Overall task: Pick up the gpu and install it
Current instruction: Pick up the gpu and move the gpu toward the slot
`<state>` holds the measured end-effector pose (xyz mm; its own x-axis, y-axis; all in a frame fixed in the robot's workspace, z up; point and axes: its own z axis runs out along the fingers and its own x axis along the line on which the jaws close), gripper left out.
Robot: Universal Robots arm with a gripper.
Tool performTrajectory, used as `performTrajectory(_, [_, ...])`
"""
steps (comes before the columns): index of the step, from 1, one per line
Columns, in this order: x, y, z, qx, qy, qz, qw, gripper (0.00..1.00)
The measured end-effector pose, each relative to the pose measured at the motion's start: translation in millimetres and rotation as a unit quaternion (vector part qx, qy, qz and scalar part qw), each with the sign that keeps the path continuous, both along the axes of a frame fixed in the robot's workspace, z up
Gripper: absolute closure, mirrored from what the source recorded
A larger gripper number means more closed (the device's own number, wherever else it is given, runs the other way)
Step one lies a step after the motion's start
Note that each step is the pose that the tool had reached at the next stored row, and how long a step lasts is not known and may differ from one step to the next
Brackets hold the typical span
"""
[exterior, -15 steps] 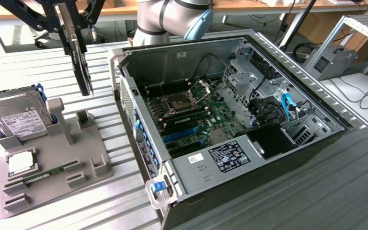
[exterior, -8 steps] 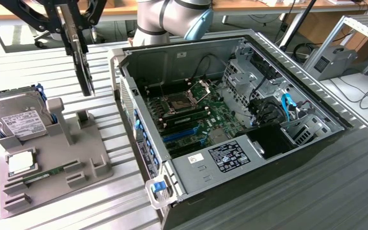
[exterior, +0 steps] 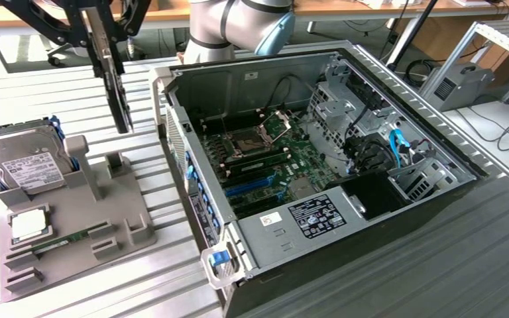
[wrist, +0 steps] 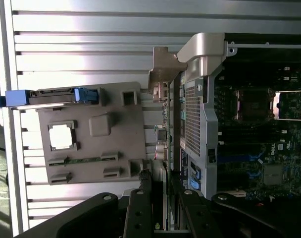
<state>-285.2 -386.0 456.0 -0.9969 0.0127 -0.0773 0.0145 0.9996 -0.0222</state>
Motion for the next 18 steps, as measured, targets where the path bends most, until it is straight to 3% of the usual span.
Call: performTrajectory(18, [7.3, 0.0, -3.1, 0.0000, 0.0000, 0.000, 1.0000, 0.74])
